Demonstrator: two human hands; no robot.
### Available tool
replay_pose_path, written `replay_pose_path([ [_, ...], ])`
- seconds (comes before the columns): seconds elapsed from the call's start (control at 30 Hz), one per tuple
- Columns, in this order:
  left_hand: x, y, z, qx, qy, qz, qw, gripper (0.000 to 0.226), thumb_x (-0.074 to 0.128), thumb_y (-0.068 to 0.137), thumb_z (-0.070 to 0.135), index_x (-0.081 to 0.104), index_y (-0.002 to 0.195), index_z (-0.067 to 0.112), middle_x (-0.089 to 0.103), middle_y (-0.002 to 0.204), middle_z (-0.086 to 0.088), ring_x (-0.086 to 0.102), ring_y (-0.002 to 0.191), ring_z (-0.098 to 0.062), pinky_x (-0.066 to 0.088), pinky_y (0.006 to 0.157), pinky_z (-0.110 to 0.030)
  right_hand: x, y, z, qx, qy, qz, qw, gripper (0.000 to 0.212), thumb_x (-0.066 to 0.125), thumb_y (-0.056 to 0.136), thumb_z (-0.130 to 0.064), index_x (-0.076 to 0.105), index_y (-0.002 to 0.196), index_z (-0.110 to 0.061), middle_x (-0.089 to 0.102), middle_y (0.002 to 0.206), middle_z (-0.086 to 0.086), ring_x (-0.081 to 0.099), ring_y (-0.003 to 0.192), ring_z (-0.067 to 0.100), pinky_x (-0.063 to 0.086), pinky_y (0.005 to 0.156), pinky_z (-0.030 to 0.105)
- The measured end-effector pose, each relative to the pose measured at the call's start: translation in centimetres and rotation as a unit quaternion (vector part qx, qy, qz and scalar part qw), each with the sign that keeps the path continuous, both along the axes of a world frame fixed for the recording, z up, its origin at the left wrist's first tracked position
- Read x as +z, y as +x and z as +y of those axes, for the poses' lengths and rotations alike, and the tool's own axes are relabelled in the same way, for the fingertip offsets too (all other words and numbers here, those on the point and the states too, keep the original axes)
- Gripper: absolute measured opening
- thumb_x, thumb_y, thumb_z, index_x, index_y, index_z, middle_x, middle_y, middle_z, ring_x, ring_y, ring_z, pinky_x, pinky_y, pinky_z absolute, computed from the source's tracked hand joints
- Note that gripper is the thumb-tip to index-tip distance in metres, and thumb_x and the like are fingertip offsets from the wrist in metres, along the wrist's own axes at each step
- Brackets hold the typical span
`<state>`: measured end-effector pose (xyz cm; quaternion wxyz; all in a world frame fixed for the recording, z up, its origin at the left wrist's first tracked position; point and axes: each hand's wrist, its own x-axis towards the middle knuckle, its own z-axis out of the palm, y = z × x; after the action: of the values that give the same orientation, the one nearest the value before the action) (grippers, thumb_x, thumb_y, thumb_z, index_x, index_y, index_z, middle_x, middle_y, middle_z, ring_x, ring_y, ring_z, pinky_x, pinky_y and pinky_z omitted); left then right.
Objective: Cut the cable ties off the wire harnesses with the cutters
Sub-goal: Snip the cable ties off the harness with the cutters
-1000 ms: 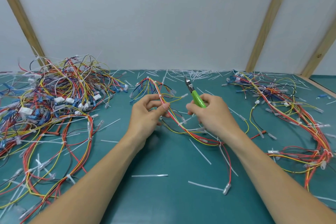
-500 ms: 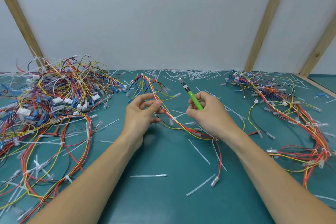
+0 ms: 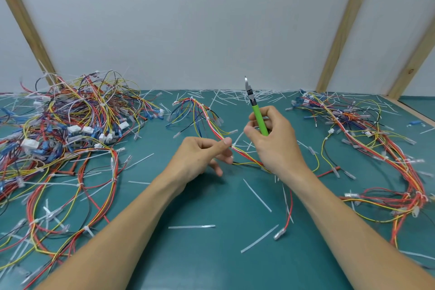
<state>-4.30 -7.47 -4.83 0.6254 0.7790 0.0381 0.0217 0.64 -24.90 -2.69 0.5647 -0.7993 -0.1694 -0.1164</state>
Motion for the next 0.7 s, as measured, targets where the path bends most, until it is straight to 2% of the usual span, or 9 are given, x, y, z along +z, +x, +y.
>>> replay_pose_path([
  [0.07,0.0,-0.1,0.0,-0.026,-0.012,-0.001,1.0,0.039,0.068,0.088,0.052,0.075,0.081,0.015,0.078,0.087,-0.003,0.063,0.056,-0.014,0.035,0.05,-0.019,-0.1,-0.1,0.0,0.003,-0.001,0.0,1.0,0.021,0.07,0.092,-0.012,0.057,0.093,-0.028,0.068,0.081,-0.013,0.06,0.068,0.0,0.045,0.069,0.025],
  [0.17,-0.2,0.0,0.1,-0.027,-0.023,-0.007,0.999,0.028,0.069,0.091,0.039,0.072,0.084,0.012,0.077,0.089,-0.001,0.064,0.057,-0.013,0.034,0.049,-0.021,-0.3,0.0,0.0,0.004,-0.019,0.014,1.0,0.017,0.071,0.091,-0.014,0.059,0.095,-0.026,0.069,0.084,-0.011,0.064,0.076,0.009,0.053,0.077,0.036],
  [0.27,-0.4,0.1,0.1,0.021,-0.039,-0.029,0.999,0.019,0.066,0.096,0.027,0.07,0.087,0.011,0.078,0.088,0.0,0.067,0.058,-0.012,0.035,0.044,-0.018,-0.3,0.4,-0.1,-0.02,-0.046,0.018,0.999,0.012,0.073,0.09,-0.028,0.063,0.097,-0.026,0.07,0.092,-0.01,0.063,0.082,0.015,0.053,0.083,0.041],
  [0.37,-0.4,0.2,0.2,0.08,-0.056,-0.038,0.994,0.018,0.067,0.096,0.025,0.071,0.089,0.009,0.078,0.087,-0.001,0.069,0.06,-0.012,0.036,0.042,-0.018,-0.1,0.4,-0.4,-0.059,-0.073,-0.004,0.996,0.021,0.071,0.089,-0.048,0.068,0.098,-0.029,0.068,0.103,-0.01,0.061,0.086,0.015,0.051,0.087,0.041],
  [0.43,-0.3,0.3,0.4,0.114,-0.072,-0.038,0.99,0.018,0.068,0.096,0.025,0.072,0.093,0.007,0.078,0.085,0.0,0.069,0.059,-0.011,0.037,0.042,-0.018,0.2,0.2,-0.6,-0.048,-0.081,0.002,0.996,0.024,0.071,0.089,-0.053,0.071,0.093,-0.029,0.069,0.096,-0.012,0.068,0.085,0.017,0.054,0.084,0.041],
  [0.5,-0.3,0.4,0.5,0.147,-0.086,-0.043,0.984,0.017,0.067,0.096,0.023,0.072,0.095,0.006,0.078,0.083,0.0,0.069,0.058,-0.01,0.036,0.042,-0.019,0.7,0.1,-0.6,0.027,-0.025,0.112,0.993,0.031,0.07,0.091,-0.053,0.075,0.087,-0.023,0.069,0.088,-0.008,0.073,0.07,0.019,0.062,0.069,0.042],
  [0.57,-0.3,0.5,0.7,0.179,-0.103,-0.053,0.977,0.014,0.067,0.096,0.024,0.07,0.096,0.01,0.077,0.082,0.001,0.069,0.057,-0.011,0.036,0.04,-0.019,1.1,-0.1,-0.7,0.113,0.038,0.278,0.953,0.044,0.066,0.092,-0.056,0.079,0.09,-0.014,0.072,0.087,0.003,0.073,0.065,0.026,0.06,0.053,0.038],
  [0.6,-0.3,0.6,0.8,0.191,-0.112,-0.057,0.973,0.013,0.066,0.096,0.024,0.068,0.097,0.012,0.077,0.081,0.003,0.069,0.056,-0.011,0.036,0.039,-0.018,1.2,-0.1,-0.9,0.147,0.037,0.329,0.932,0.049,0.063,0.093,-0.058,0.08,0.093,-0.012,0.074,0.085,0.003,0.074,0.066,0.029,0.059,0.052,0.036],
  [0.7,-0.3,0.7,1.0,0.199,-0.123,-0.067,0.97,0.012,0.067,0.096,0.026,0.066,0.098,0.014,0.076,0.076,0.006,0.065,0.051,-0.01,0.037,0.039,-0.018,0.9,-0.3,-1.2,0.2,-0.015,0.363,0.91,0.053,0.059,0.095,-0.057,0.08,0.098,-0.009,0.075,0.079,-0.001,0.075,0.071,0.033,0.061,0.054,0.037],
])
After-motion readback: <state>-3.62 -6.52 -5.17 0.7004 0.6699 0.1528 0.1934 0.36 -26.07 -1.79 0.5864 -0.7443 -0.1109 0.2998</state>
